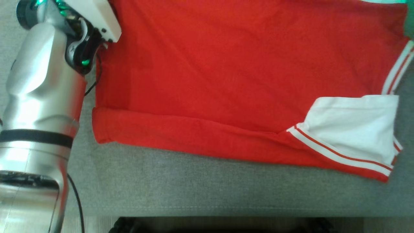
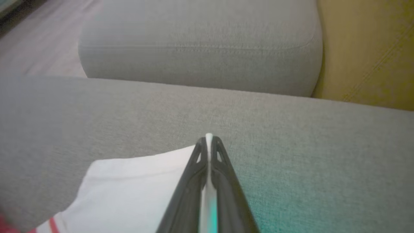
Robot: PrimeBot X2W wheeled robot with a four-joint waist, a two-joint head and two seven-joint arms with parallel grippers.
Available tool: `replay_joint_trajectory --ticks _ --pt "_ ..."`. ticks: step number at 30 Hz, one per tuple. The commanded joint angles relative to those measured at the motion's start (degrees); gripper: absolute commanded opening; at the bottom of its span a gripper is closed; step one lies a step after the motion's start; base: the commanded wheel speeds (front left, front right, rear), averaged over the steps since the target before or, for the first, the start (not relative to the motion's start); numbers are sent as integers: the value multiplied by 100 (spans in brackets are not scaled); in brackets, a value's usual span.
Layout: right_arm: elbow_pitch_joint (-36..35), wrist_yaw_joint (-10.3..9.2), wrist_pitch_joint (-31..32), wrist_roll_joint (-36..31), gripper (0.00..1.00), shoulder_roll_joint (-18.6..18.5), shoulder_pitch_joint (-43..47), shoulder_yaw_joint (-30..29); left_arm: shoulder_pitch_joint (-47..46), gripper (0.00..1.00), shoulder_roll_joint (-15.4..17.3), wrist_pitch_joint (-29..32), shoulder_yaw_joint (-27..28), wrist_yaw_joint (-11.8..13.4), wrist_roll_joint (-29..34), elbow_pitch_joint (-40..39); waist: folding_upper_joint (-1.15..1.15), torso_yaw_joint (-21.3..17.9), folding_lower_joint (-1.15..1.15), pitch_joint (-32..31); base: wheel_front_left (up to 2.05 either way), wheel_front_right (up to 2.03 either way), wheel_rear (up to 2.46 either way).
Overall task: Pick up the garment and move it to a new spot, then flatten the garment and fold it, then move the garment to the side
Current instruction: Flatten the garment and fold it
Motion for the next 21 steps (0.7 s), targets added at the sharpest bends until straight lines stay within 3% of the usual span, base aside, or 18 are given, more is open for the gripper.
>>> replay_joint_trajectory --ticks 1,13,21 --pt "-230 21 -110 63 0 -81 7 5 62 0 318 -12 82 12 -33 -61 0 -43 -1 -88 0 0 0" --pt "-1001 21 -1058 660 0 -367 658 371 466 0 620 50 44 11 -242 -306 0 -256 -1 -886 0 0 0" --pt "-1897 21 -1546 976 0 -616 1757 575 1342 0 856 -13 118 11 -484 -922 0 -415 -1 -1276 0 0 0"
